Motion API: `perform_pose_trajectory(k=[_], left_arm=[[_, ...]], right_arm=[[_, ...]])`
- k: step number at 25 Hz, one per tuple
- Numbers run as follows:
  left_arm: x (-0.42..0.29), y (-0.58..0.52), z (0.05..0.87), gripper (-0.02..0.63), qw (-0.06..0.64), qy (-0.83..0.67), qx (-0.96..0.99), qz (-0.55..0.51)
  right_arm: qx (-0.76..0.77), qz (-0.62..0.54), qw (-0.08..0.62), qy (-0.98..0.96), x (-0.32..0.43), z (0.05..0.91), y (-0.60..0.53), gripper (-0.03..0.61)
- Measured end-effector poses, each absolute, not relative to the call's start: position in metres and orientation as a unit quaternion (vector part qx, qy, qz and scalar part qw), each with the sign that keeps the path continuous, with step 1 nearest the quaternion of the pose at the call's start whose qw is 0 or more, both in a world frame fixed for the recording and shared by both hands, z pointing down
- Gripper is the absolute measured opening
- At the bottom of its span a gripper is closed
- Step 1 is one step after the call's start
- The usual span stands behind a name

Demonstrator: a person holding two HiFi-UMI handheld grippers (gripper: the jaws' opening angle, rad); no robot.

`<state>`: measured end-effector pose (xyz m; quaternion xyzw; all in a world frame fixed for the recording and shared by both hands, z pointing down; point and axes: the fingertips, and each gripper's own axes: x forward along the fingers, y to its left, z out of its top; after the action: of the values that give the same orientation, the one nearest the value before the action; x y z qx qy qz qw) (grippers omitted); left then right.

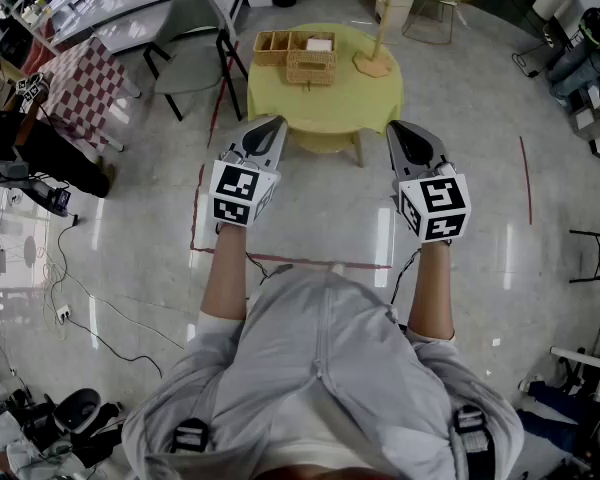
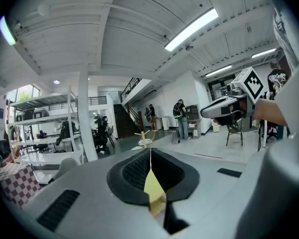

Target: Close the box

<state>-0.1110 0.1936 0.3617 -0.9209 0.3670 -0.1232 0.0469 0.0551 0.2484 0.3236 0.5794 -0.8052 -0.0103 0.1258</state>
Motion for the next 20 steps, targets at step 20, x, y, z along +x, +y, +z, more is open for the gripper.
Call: perform_pose_trajectory(k=[20], left_arm=[[-0.077,0.187,0.394,0.034,0.029,0.405,-0.901,-0.153]], right_arm=[[0.547,0.027,0.110,-0.829,0.096,0.356,0.227,0.021]])
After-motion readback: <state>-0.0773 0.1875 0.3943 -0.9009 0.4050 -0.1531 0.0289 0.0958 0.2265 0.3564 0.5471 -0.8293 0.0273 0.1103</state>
